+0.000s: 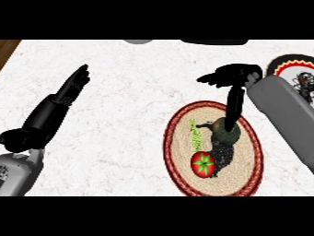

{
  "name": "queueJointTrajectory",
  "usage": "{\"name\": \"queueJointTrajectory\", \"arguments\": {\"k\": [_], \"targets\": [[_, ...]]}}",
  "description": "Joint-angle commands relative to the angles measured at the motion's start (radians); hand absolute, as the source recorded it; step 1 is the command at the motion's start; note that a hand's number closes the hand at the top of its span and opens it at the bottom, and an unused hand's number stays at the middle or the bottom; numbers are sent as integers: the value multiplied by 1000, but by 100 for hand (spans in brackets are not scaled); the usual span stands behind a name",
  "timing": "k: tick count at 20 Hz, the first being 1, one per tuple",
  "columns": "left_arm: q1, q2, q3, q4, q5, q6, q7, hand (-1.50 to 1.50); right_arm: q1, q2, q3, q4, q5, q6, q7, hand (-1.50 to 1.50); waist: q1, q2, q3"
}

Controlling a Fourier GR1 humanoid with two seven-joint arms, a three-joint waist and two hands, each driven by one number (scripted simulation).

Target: Pick the squash from the placemat and place it in the plate

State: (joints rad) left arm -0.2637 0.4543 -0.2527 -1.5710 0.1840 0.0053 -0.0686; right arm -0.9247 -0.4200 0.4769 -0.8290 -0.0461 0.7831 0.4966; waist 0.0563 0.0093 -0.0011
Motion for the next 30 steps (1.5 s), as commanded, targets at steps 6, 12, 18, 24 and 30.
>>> {"name": "queueJointTrajectory", "arguments": {"k": [6,12,18,24,30], "targets": [[42,29,55,0,5,-40,-30,0,-193,57,-49,306,-104,306,207,-150,-24,-2,0],[30,-30,25,-30,-44,2,8,0,-299,73,-28,448,-13,313,166,-150,-12,5,1],[94,16,82,-100,-1,-63,18,0,-328,84,-41,551,48,284,123,-150,-10,4,2],[-14,-39,59,-55,-46,-40,79,0,-287,76,-23,567,100,358,8,-150,-19,8,2],[36,-69,60,-76,-68,-31,68,0,-308,126,-24,605,135,397,-8,-150,-20,3,2]]}}
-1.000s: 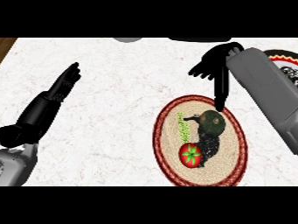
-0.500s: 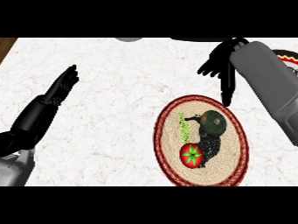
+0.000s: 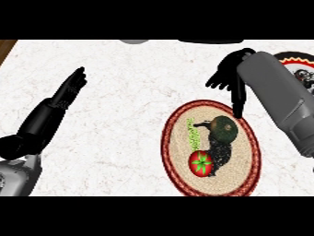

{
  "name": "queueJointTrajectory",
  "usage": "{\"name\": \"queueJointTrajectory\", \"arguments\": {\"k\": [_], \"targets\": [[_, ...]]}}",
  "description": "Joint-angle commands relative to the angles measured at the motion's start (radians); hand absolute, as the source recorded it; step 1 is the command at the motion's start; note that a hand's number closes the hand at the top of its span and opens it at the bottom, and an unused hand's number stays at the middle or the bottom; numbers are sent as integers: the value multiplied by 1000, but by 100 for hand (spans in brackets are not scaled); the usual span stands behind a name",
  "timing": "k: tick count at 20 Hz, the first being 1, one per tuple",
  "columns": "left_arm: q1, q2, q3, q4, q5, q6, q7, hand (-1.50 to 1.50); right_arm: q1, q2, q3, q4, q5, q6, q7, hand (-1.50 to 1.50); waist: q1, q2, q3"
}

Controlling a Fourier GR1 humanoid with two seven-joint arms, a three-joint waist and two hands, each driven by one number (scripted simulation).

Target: Pick the squash from the placemat and place it in the plate

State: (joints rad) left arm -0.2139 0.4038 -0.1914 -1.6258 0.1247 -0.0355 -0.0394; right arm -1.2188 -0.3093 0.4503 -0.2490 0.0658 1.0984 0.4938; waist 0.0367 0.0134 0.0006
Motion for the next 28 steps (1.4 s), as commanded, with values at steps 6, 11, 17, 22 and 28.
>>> {"name": "queueJointTrajectory", "arguments": {"k": [6,11,17,22,28], "targets": [[28,-18,20,-23,-28,-16,-1,0,105,48,45,-40,98,56,-68,-150,-17,-8,0],[-55,-73,18,48,-68,16,32,0,133,29,53,-40,139,95,-111,-150,-24,-6,0],[23,-43,44,-18,-48,-33,22,0,182,54,72,-53,173,117,-108,-150,-19,-9,0],[47,-39,55,-43,-40,-55,34,0,253,81,78,-121,182,87,-112,-150,-32,-14,0],[61,-19,96,-65,-16,-83,42,0,272,81,86,-165,203,97,-111,-150,-25,-15,0]]}}
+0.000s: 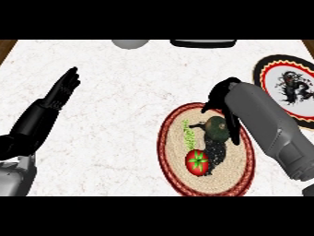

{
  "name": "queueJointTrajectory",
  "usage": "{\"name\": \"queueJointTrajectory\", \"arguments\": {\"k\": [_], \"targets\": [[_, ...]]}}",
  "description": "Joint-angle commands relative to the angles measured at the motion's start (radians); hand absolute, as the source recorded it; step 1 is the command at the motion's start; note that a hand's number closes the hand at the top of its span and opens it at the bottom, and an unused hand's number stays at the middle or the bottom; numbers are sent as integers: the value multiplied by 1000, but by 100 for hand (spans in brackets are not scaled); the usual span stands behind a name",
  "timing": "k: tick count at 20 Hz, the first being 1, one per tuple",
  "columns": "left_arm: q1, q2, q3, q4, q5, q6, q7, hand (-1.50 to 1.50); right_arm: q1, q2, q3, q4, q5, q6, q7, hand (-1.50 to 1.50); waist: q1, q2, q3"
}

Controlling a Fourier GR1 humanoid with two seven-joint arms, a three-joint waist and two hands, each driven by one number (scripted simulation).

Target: Pick the squash from the placemat and place it in the plate

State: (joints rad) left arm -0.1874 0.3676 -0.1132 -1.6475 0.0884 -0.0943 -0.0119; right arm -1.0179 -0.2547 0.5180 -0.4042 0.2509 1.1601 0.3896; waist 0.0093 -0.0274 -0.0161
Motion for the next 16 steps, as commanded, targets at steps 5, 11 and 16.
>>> {"name": "queueJointTrajectory", "arguments": {"k": [5,11,16], "targets": [[-1,-7,15,-34,0,0,31,0,113,-9,47,-149,42,35,-123,150,0,29,17],[41,2,36,-15,-5,-1,5,0,290,-93,156,-492,170,-227,-251,150,-46,12,20],[73,6,72,22,2,21,12,0,242,-181,168,-744,273,-483,-336,150,-145,-49,28]]}}
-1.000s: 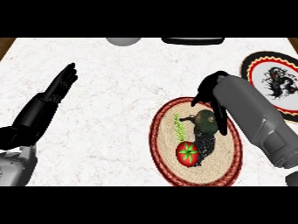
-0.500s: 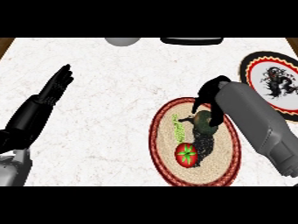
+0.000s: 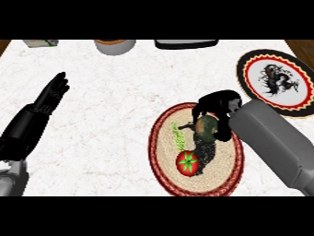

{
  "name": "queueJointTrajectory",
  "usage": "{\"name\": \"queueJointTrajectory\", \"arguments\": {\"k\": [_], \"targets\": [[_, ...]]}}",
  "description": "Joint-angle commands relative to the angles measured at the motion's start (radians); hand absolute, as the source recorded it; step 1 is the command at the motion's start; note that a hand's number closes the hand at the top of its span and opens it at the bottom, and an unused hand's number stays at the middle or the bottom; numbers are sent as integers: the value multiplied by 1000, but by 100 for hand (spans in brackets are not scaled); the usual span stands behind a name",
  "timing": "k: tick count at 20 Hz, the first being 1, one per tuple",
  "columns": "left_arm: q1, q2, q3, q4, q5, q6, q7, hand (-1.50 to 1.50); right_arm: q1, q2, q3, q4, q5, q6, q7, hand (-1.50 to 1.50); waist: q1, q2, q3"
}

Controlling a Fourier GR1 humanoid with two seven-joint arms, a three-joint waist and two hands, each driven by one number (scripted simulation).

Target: Pick the squash from the placemat and place it in the plate

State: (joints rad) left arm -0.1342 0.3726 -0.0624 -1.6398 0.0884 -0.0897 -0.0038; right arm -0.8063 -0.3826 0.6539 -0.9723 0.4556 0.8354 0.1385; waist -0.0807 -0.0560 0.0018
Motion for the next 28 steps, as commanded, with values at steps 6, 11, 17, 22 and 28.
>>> {"name": "queueJointTrajectory", "arguments": {"k": [6,11,17,22,28], "targets": [[58,19,60,12,3,31,-5,0,160,-229,-10,-437,149,-442,-238,150,-111,-13,9],[99,20,83,-7,0,49,-24,0,339,-413,-117,-623,123,-600,-375,150,-140,-6,6],[146,33,82,-55,8,25,-42,0,625,-570,-296,-790,14,-767,-496,150,-112,10,3],[128,37,81,-50,11,6,-54,0,823,-671,-543,-814,-108,-882,-590,150,-87,27,1],[58,-4,16,-54,-22,4,-27,0,1068,-701,-807,-832,-209,-946,-714,150,-2,43,-2]]}}
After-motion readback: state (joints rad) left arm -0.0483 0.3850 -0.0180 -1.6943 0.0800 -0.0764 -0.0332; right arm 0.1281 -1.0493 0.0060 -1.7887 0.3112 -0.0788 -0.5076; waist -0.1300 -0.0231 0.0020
